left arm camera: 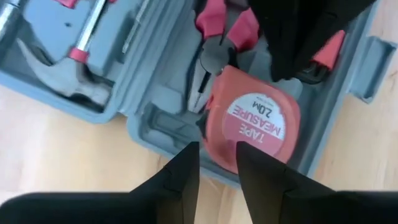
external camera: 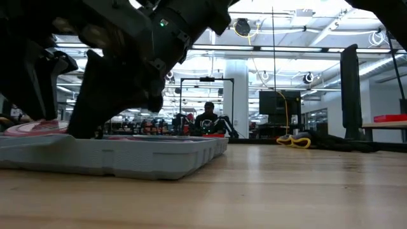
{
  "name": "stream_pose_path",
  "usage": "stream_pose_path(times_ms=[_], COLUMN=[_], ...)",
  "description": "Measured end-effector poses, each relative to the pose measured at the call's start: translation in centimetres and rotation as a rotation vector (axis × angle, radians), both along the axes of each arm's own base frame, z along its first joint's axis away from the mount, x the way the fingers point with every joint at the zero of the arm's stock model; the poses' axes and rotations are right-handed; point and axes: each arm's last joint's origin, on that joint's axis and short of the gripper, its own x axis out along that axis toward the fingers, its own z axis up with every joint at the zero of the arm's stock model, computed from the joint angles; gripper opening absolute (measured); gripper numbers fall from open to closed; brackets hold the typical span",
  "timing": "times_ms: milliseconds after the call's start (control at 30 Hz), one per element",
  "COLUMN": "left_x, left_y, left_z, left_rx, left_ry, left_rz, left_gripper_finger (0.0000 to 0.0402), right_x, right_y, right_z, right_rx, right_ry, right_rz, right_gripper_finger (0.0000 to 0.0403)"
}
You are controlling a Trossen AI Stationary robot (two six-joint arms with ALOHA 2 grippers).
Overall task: Prefit tool cases
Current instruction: Put the pink tape measure into the gray prefit tool case
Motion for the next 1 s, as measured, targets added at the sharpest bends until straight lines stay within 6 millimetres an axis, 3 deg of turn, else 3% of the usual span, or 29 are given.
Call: stream_pose_path(times_ms=[233, 400, 633, 1000], left_x=[-0.3, -0.5, -0.8, -0.7], left_y=[0.3, 0.6, 0.2, 0.1], left_z=[1.6, 1.6, 1.4, 1.4], left_rx=[0.028, 0.046, 0.012, 0.007], left_ry=[-0.007, 0.002, 0.029, 0.007], left_rz=[0.007, 0.011, 0.007, 0.008], left_gripper_finger=[0.0111, 0.0111, 0.0111, 0.0111], right_x=[0.3, 0.5, 1.3, 1.2], right_y=[-0.4, -1.4, -2.0, -1.5], right_z=[1.8, 1.9, 0.2, 0.3], right_rx=[-0.143, -0.249, -0.15, -0.12], right_ry=[-0.029, -0.051, -0.059, -0.055], right_rz=[-0.056, -0.112, -0.083, -0.05], right_gripper_finger=[0.0, 0.0, 0.0, 0.0])
